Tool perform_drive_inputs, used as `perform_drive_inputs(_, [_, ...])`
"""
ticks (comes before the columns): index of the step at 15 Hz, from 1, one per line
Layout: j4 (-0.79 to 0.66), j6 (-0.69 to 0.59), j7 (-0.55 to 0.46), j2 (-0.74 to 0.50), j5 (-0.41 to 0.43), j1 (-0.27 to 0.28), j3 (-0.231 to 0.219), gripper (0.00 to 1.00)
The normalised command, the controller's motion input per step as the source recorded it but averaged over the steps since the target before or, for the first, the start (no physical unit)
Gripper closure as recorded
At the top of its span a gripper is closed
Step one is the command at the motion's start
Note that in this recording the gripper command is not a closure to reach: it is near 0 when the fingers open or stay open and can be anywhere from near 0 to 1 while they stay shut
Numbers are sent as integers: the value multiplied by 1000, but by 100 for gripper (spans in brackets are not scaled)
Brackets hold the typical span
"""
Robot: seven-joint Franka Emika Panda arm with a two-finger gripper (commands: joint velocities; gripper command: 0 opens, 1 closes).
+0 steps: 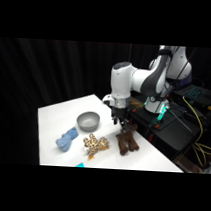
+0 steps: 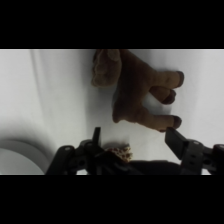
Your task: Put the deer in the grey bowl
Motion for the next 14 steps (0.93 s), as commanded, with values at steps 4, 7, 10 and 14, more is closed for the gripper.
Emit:
perform_drive_inputs(4, [-14,285,-174,273,156,34,79,0])
perform_drive_inputs(7, [95,196,-277,315,193,-38,106,0])
perform_drive_inputs(10, [129,125,-290,236,180,-104,116,100])
perform_drive_inputs(14, [58,-6,-194,-27,78,-98,29,100])
